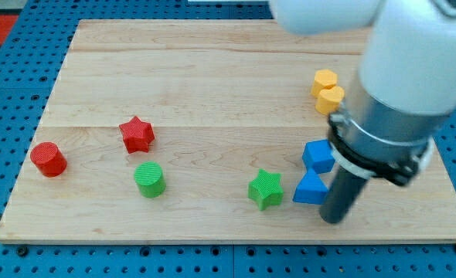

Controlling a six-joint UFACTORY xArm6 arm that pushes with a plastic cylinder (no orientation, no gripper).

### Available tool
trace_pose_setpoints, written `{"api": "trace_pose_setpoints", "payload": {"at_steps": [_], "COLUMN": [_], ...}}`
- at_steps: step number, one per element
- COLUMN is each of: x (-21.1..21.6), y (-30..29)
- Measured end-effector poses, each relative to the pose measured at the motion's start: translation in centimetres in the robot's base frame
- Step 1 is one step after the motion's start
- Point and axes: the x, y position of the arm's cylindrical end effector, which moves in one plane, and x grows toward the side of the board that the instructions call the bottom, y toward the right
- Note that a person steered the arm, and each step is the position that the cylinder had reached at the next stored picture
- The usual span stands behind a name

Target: Slide the blue triangle to the top left of blue cube

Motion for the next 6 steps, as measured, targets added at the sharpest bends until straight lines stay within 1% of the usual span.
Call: {"api": "trace_pose_setpoints", "payload": {"at_steps": [1, 3, 4, 5, 6], "x": [-1.9, -2.9, -6.2, -9.4, -10.4], "y": [-2.6, -4.7, -5.6, -4.8, -2.8]}}
